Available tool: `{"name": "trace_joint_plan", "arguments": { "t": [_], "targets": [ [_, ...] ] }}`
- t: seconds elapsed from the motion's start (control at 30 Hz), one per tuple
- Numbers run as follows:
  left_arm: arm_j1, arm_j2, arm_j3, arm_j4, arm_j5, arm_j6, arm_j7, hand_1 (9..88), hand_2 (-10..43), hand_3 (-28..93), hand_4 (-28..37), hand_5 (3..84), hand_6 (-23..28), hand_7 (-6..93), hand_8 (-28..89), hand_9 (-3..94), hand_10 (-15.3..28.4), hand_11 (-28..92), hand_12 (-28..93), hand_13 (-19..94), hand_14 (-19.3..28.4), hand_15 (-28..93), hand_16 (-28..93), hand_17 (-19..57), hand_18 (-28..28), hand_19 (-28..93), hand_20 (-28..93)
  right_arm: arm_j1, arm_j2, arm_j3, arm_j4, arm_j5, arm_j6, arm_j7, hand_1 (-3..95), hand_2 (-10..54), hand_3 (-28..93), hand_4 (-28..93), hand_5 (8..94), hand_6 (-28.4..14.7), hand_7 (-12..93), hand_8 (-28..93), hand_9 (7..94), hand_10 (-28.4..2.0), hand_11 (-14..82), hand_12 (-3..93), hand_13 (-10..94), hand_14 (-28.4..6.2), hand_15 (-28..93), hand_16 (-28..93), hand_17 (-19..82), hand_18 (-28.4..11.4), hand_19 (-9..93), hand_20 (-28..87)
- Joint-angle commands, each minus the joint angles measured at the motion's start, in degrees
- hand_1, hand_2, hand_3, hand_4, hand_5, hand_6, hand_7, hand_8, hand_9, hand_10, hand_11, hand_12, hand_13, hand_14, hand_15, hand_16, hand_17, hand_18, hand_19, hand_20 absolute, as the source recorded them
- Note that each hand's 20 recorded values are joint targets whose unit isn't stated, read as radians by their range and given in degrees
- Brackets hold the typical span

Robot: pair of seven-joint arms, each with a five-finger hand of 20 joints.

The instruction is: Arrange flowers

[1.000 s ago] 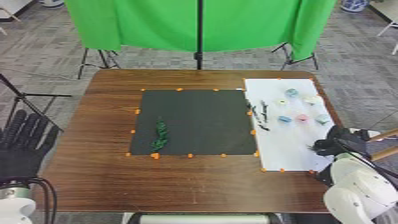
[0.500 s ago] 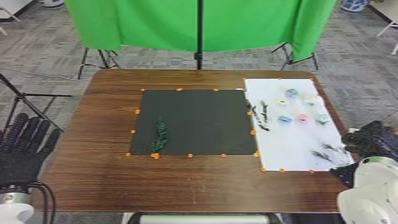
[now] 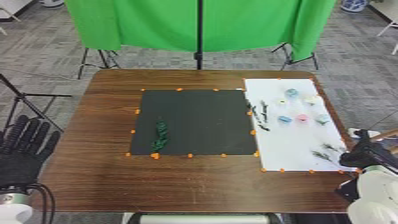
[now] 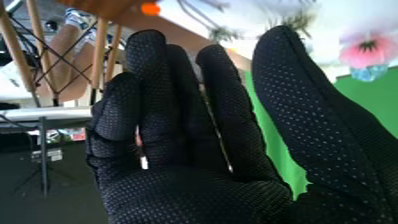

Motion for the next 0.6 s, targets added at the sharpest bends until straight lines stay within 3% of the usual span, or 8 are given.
{"name": "trace_joint_plan", "arguments": {
  "t": [0.03, 0.13, 0.2, 0.3, 0.43, 0.6],
  "targets": [
    [0.3, -0.36, 0.87, 0.61, 1.02, -0.55, -1.51, 27.1, 15.3, 75, -28.3, 47.4, 7.7, 14.6, -9, 41.7, 15.3, 21, 12, 32, 16.0, 40, -7, -5.3, 17.3, 41, 17, -1.4, -2.0, -2.3, 4.0, -2.6, 1.7, -2.9, 51.5, -9.5, 80, -28, 61.3, -6.9, 19, -11, 59.7, -19.8, 19.7, 18.2, 53, -16.9, 54, 20, 30, -27.6, 88, 37],
    [0.4, -0.17, 1.04, 0.63, 0.87, -0.39, -1.39, 27.1, 15.6, 75, -28.3, 47.5, 7.7, 14.6, -9, 41.8, 15.3, 21, 12, 31, 16.1, 41, -6, -5.3, 17.3, 41, 17, -1.3, -2.3, -3.8, 4.9, -2.7, 6.7, -3.0, 51.9, -9.5, 79, -28, 62.1, -6.3, 20, -11, 61.1, -19.1, 20.7, 18.4, 54, -16.2, 54, 20, 31, -27.1, 87, 37],
    [0.6, -0.14, 1.07, 0.32, 0.97, 0.04, -1.47, 27.1, 15.6, 75, -28.3, 47.4, 7.7, 14.7, -9, 41.8, 15.4, 21, 12, 31, 16.1, 41, -6, -5.3, 17.3, 41, 17, -1.1, -2.2, -5.2, 5.3, -4.3, 7.9, -3.4, 54.3, -9.5, 73, -28, 65.3, -5.4, 21, -10, 67.6, -17.5, 23.6, 21.9, 59, -14.1, 52, 29, 32, -26.4, 88, 37],
    [0.2, -0.04, 1.41, 0.37, 0.67, 0.06, -2.02, 27.0, 15.6, 75, -28.3, 47.4, 7.8, 14.6, -9, 41.7, 15.4, 21, 13, 31, 16.1, 41, -6, -5.3, 17.2, 41, 17, -0.7, -2.1, -6.1, 5.6, -5.1, 10.3, -2.9, 60.3, -9.5, 65, -28, 69.8, -4.3, 27, 5, 78.5, -13.4, 16.7, 41.4, 65, -11.5, 52, 38, 34, -25.7, 88, 37],
    [0.3, 0.08, 1.55, 0.3, 0.2, 0.32, -1.87, 27.0, 15.6, 75, -28.3, 47.5, 7.7, 14.7, -9, 41.5, 15.4, 21, 13, 31, 16.2, 41, -6, -5.3, 17.2, 41, 17, -0.4, -1.6, -7.0, 5.7, -7.2, 14.0, -2.6, 61.2, -9.5, 67, -28, 73.7, -2.5, 33, 10, 82.5, -11.1, 24.0, 49.2, 70, -12.1, 59, 41, 37, -25.6, 90, 37],
    [0.3, 0.16, 1.29, 0.14, 0.18, 0.34, -1.84, 27.0, 15.6, 75, -28.3, 47.5, 7.8, 14.9, -9, 41.4, 15.4, 21, 13, 31, 16.3, 42, -6, -5.3, 17.3, 42, 18, 1.4, -1.4, -7.5, 2.8, -5.5, 15.3, -1.8, 60.9, -9.5, 69, -28, 75.2, -1.5, 35, 11, 85.5, -9.2, 26.0, 51.4, 74, -12.0, 64, 41, 41, -25.6, 92, 41]
  ]
}}
